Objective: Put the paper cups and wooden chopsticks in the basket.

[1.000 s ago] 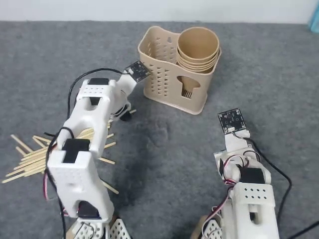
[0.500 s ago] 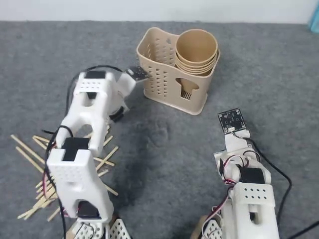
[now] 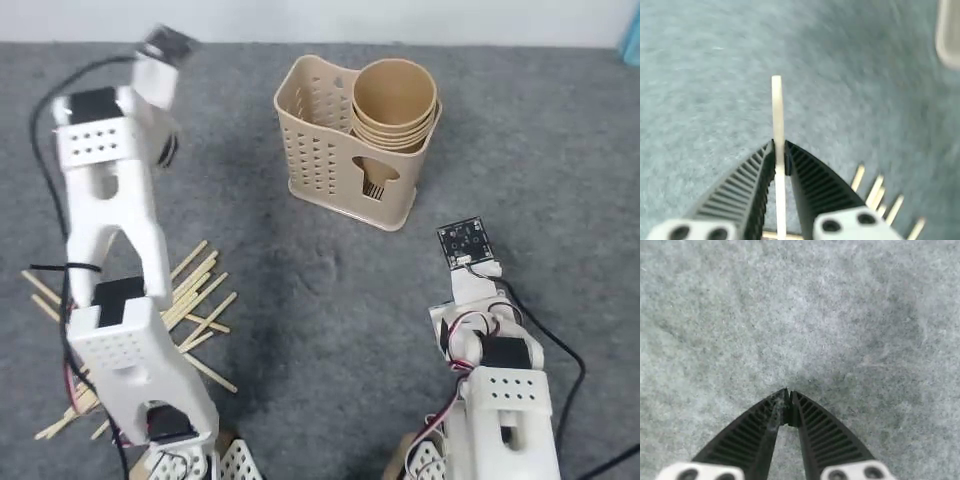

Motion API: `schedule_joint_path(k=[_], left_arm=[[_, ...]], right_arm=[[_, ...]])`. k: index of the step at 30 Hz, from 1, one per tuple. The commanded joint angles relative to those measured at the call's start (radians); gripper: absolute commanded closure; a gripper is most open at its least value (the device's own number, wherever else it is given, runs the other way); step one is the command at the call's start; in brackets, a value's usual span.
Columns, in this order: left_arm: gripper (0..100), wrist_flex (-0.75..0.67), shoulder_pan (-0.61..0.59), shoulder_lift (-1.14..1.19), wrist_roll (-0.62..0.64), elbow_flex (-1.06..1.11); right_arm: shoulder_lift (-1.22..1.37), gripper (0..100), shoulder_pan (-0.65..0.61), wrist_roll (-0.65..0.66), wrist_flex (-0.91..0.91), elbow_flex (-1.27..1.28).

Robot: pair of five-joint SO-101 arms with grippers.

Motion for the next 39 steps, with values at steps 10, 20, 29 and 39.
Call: schedule_joint_path(k=[10, 20, 29, 39], left_arm=[[99, -0.003, -0.020, -0.110, 0.342, -0.117], [99, -0.371, 0.103, -0.713, 0.422, 0.407], [99, -1.017, 0.292, -0.951, 0.698, 0.704], [99, -1.464, 0.453, -0.924, 0.749, 0.782]], right_arm=[[-0.027, 99.1, -0.002, 0.008, -0.010, -0.006], [-0.027, 99.1, -0.002, 0.009, -0.012, -0.006], [-0.027, 99.1, -0.002, 0.009, -0.008, -0.006], [-0.027, 99.1, -0.002, 0.011, -0.008, -0.006]])
